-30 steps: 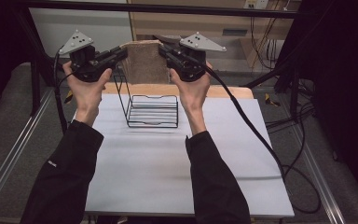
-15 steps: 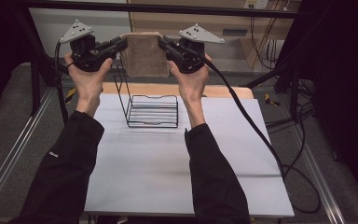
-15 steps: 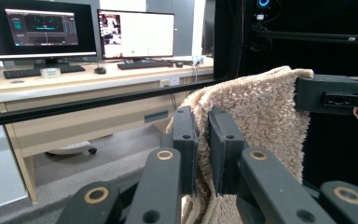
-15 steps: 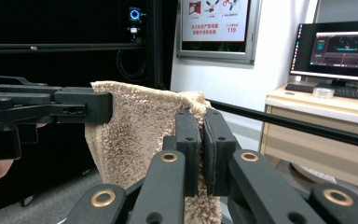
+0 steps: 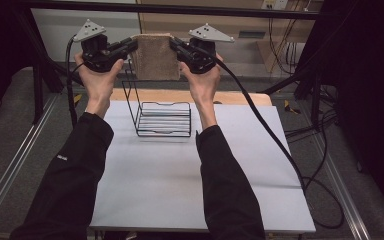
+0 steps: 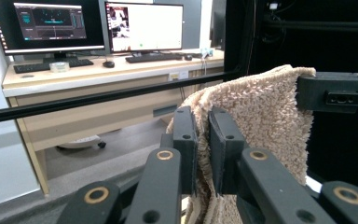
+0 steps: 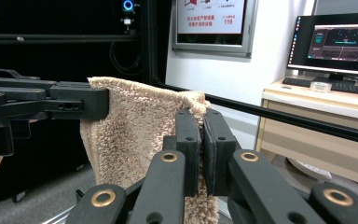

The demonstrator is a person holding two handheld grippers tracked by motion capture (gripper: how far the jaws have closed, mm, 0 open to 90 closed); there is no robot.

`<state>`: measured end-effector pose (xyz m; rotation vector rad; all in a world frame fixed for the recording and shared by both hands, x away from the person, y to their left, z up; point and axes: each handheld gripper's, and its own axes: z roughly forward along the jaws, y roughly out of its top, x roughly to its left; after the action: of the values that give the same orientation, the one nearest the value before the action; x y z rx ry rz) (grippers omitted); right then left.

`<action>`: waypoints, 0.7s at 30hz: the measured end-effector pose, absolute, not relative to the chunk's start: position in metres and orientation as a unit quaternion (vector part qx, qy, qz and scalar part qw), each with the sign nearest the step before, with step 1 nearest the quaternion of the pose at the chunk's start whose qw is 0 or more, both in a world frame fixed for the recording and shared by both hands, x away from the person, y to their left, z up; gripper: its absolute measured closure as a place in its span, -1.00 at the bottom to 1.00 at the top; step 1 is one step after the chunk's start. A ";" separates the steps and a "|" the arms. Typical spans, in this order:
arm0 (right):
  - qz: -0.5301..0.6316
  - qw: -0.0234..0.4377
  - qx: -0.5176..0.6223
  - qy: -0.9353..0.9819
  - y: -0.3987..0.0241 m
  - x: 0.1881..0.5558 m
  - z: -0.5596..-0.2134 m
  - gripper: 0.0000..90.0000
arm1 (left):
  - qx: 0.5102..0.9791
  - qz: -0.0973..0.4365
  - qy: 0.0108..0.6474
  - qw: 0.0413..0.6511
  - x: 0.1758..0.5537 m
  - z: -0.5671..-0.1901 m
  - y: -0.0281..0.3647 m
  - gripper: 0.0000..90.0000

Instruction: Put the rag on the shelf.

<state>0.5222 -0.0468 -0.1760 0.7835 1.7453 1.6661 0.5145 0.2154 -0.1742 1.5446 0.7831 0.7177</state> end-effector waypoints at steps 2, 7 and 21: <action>0.621 0.299 0.295 0.662 -0.046 0.525 -0.179 0.92 | 0.667 0.306 0.337 0.590 0.517 -0.178 0.217 0.81; 0.612 0.293 0.295 0.673 -0.045 0.529 -0.188 0.92 | 0.672 0.298 0.338 0.587 0.517 -0.188 0.220 0.81; 0.594 0.269 0.296 0.698 -0.048 0.515 -0.215 0.91 | 0.700 0.281 0.323 0.572 0.500 -0.215 0.223 0.81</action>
<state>0.5147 -0.0481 -0.2152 0.7987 1.8814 1.6016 0.5003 0.2233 -0.2152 1.6413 0.7572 0.6582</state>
